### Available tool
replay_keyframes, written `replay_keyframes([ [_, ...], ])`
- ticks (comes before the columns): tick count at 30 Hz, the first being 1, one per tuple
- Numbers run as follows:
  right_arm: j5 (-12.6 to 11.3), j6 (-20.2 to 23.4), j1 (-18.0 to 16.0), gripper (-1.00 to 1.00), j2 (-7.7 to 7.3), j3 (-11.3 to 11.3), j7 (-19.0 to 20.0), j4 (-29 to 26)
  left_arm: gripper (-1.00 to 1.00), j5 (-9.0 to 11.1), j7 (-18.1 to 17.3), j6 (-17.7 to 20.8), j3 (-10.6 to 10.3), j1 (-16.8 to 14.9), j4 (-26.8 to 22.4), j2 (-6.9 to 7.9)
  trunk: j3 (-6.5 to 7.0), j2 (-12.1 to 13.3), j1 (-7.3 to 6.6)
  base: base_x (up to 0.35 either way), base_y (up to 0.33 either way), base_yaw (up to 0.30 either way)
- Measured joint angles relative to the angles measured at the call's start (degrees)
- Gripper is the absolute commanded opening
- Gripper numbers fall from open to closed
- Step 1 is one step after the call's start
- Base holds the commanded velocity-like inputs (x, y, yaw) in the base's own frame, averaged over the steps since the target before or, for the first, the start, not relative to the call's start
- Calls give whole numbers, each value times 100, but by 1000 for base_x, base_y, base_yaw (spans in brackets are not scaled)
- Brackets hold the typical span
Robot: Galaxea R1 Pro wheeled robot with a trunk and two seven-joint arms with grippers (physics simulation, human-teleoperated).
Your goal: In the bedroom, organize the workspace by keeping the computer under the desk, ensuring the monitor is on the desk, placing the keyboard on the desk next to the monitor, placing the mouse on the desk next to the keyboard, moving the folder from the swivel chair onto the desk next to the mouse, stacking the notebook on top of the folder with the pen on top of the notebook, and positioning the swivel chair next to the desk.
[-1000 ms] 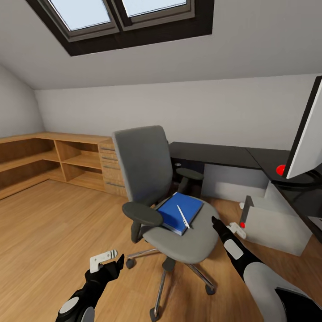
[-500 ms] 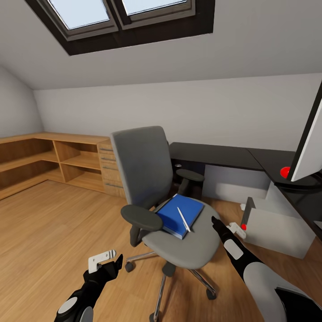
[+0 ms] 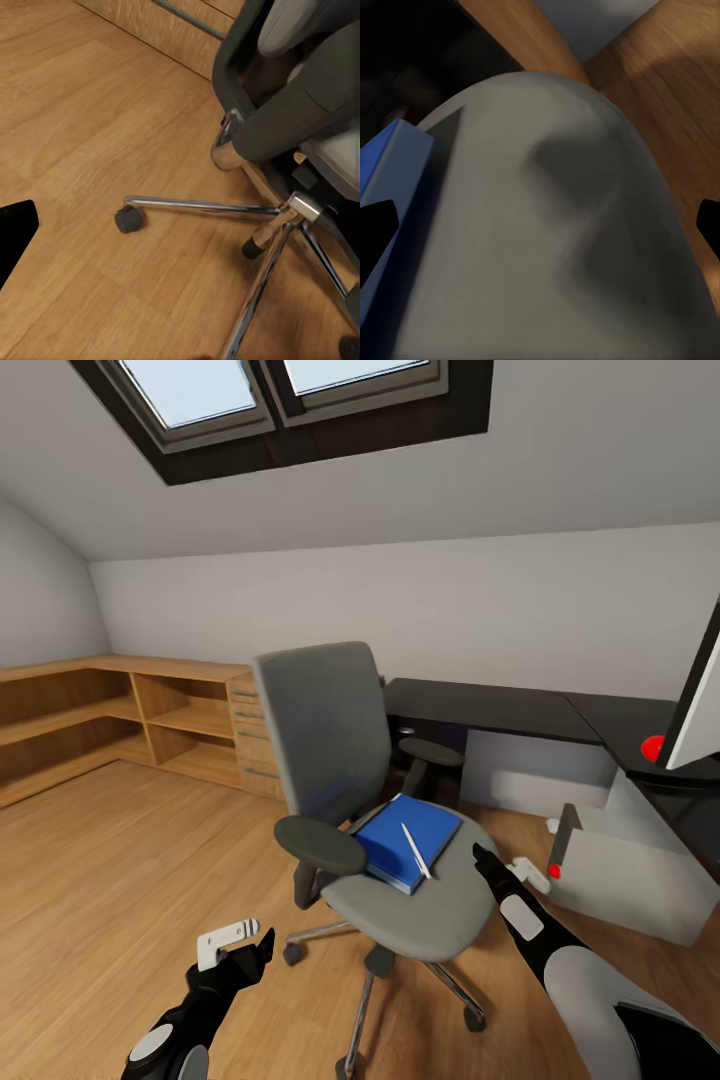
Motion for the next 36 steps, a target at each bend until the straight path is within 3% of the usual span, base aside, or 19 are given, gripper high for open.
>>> replay_keyframes([
  [11,16,-1,-1,100,-1,-12,-5,-3,100,0,0,0,-8,2,8,0,0,0,0,0,0,155],
  [36,44,-9,-2,100,-14,-53,-21,-8,100,0,0,0,-7,1,10,-9,0,-1,-1,2,0,265],
])
